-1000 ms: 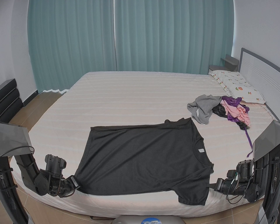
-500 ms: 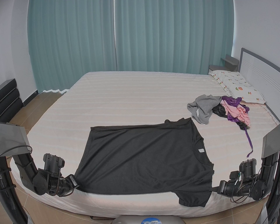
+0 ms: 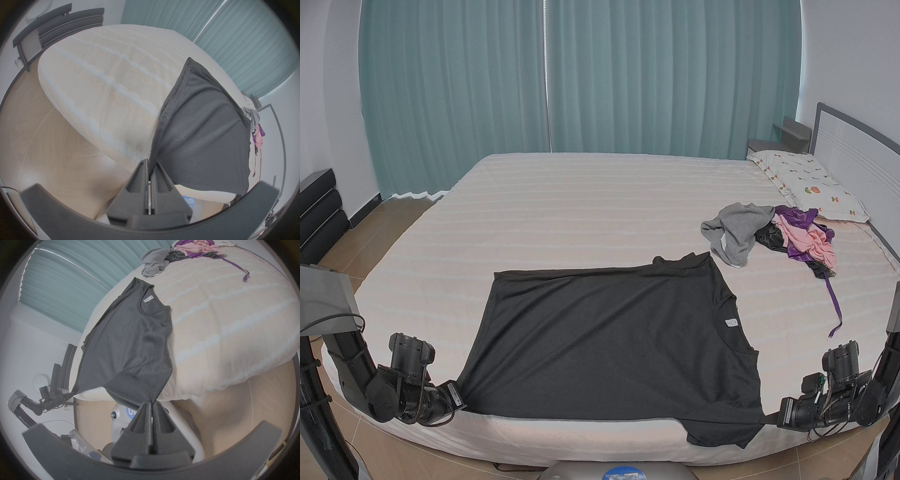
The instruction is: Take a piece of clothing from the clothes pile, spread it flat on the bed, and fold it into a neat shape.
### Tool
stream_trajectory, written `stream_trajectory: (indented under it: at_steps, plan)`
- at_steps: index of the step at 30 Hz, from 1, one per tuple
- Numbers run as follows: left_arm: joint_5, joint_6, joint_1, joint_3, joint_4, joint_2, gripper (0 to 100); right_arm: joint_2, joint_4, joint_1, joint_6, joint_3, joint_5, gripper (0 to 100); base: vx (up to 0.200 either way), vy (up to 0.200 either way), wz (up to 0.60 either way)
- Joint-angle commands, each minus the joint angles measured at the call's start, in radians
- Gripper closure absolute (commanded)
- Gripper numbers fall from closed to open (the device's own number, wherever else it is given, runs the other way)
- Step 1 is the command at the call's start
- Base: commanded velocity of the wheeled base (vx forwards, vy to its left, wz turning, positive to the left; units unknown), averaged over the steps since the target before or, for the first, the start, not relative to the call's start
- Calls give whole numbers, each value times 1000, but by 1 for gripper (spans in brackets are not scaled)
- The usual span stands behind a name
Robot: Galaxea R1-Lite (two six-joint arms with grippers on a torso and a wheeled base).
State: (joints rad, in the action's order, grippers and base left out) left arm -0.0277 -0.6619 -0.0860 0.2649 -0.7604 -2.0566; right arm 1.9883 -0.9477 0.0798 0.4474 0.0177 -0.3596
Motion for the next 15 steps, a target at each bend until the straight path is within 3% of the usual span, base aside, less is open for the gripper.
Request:
stream_trajectory:
  at_steps: [1,15]
  plan:
    - [6,18,0,-18,1,6,100,-68,50,0,-24,-18,37,100,0,0,0]
    - [8,131,-6,-96,-7,9,100,-210,306,0,-87,-18,53,100,0,0,0]
